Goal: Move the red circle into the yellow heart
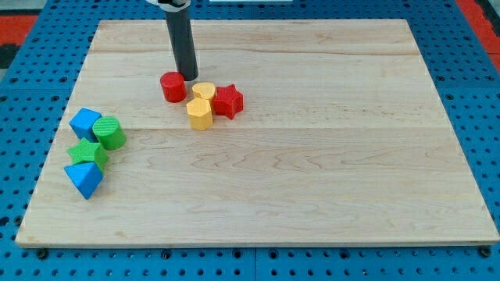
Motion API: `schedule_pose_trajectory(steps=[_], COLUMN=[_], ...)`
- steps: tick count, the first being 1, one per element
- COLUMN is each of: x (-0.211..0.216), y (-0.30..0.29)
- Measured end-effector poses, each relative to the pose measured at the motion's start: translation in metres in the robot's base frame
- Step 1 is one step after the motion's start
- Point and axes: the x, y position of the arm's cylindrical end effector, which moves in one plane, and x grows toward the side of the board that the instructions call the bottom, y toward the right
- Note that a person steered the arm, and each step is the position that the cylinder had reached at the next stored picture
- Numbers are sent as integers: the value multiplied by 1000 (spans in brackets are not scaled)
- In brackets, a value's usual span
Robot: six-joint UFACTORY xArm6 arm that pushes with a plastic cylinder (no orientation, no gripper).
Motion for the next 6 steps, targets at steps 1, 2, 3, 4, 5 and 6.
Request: schedule_pose_trajectory(steps=[1, 2, 3, 4, 5, 6], x=[19, 31, 60, 65, 65, 66], y=[-44, -57, -137, -105, -32, -29])
